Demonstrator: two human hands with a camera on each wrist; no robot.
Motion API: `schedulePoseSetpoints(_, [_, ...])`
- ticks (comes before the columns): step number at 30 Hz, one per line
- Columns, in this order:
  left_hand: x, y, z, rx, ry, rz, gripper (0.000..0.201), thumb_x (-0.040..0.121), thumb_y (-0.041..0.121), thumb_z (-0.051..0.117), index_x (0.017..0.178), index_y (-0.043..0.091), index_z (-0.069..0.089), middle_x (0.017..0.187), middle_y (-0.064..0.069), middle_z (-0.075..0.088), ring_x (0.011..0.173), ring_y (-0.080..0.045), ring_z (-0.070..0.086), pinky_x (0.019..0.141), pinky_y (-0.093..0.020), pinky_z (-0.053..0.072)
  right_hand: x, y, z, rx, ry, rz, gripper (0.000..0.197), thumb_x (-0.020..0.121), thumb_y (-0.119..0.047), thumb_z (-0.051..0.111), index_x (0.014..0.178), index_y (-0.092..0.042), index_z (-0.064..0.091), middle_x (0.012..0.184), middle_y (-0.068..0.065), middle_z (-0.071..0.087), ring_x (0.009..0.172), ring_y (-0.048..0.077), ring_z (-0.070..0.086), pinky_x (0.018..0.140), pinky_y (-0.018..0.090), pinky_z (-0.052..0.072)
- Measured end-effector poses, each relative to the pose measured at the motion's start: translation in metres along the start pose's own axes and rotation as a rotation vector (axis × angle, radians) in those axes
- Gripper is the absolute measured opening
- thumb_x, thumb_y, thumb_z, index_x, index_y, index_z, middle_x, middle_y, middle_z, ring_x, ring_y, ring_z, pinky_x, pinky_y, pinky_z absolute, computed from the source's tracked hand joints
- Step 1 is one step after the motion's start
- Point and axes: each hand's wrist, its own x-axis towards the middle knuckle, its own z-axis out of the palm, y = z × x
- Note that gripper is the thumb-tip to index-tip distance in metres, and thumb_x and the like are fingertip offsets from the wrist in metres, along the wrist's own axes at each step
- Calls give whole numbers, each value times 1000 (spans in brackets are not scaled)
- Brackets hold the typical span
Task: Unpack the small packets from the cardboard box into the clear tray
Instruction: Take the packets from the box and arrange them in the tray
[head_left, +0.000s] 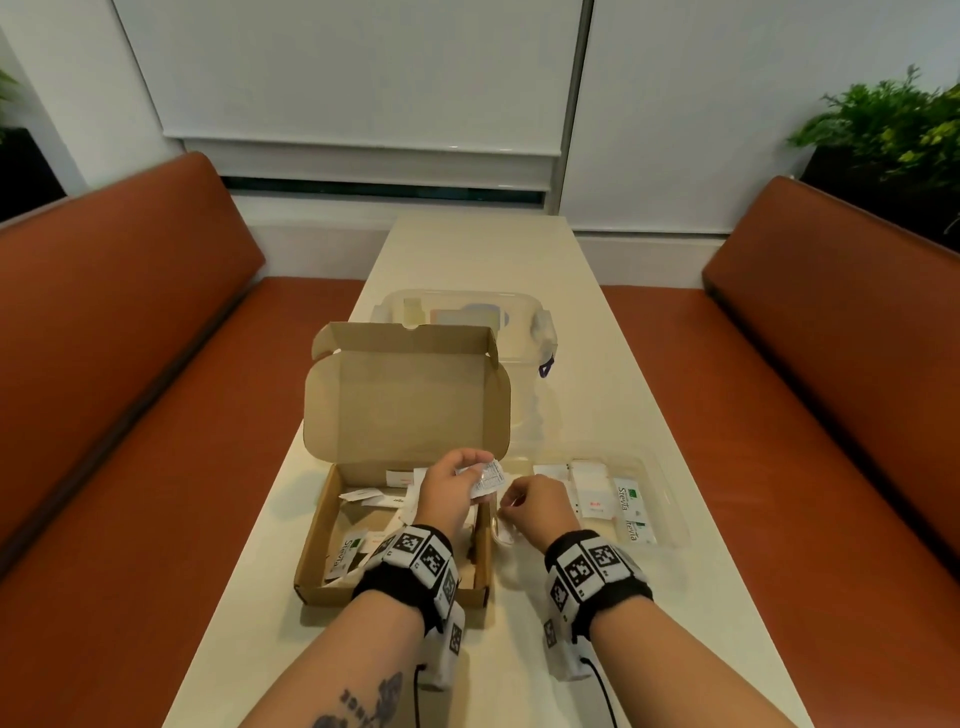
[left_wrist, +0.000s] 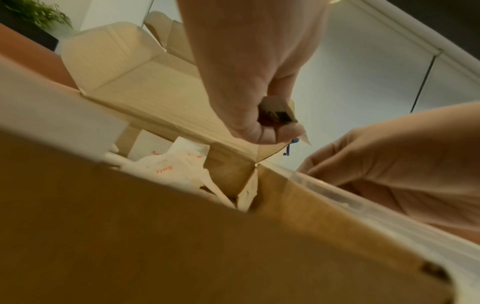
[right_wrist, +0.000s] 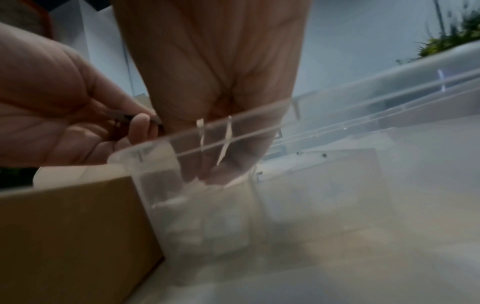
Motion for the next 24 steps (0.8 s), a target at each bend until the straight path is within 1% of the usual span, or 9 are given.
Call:
schedulePoseSetpoints(2, [-1,0,0,40,-13,38,23,92,-2,51,92,15,66,99,-4,66,87,-17,64,74,-28,56,1,0,-6,51,127,-28,10,87,-10,58,88,-12,68,80,3,64,73,14,56,72,24,46])
schedulePoseSetpoints(5, [-1,0,4,5,-7,50,20,89,-3,58,90,15,65,93,-3,65,84,-15,64,63,-21,54,-2,2,-18,130,292,-146,18,84,-5,57,94,-18,65,81,-6,56,72,8,50,66,17,39])
schedulePoseSetpoints(8, [0,0,11,-44,11,33,15,87,-6,60,82,9,62,81,-6,59,77,-16,61,58,-19,55,-10,7,-26,31,205,-339,36,76,-3,63,106,-22,62,102,-10,51,91,5,44,78,11,35])
schedulePoseSetpoints(11, [0,2,21,-45,4,20,13,86,-5,61,80,7,62,81,-9,57,75,-17,62,60,-19,56,-18,18,-30,-33,181,-402,35,76,-13,69,109,-22,62,108,-9,54,97,7,41,83,14,30])
schedulePoseSetpoints(14, [-6,6,34,-119,-40,-9,8,89,2,61,82,3,60,81,-11,56,71,-19,62,58,-19,56,-23,30,-36,12,243,-355,18,83,-20,67,101,-21,69,98,-8,65,93,8,49,80,17,35])
schedulePoseSetpoints(16, [-10,8,41,-134,-76,-35,17,93,19,60,85,4,60,82,-11,61,71,-21,64,61,-24,57,-23,36,-44,78,260,-283,11,86,-17,65,94,-20,72,90,-6,68,85,6,52,77,18,38])
schedulePoseSetpoints(19, [-12,2,46,95,-105,42,26,90,40,61,84,15,65,80,0,67,70,-13,60,64,-23,52,-21,49,-63,190,355,-142,12,85,-7,63,86,-16,71,83,-5,66,74,9,57,72,20,46])
schedulePoseSetpoints(22, [-14,-6,48,415,-268,155,16,76,43,76,72,28,68,70,15,67,63,8,56,60,-10,40,-21,69,-83,240,434,11,12,83,-5,64,89,-15,67,85,0,66,76,16,60,65,22,48])
schedulePoseSetpoints(24, [-15,-9,50,562,-396,128,16,69,41,82,69,30,70,68,17,66,59,11,54,58,-8,39,-22,81,-91,276,459,87,10,84,-6,63,89,-13,67,82,3,69,73,19,63,62,27,51])
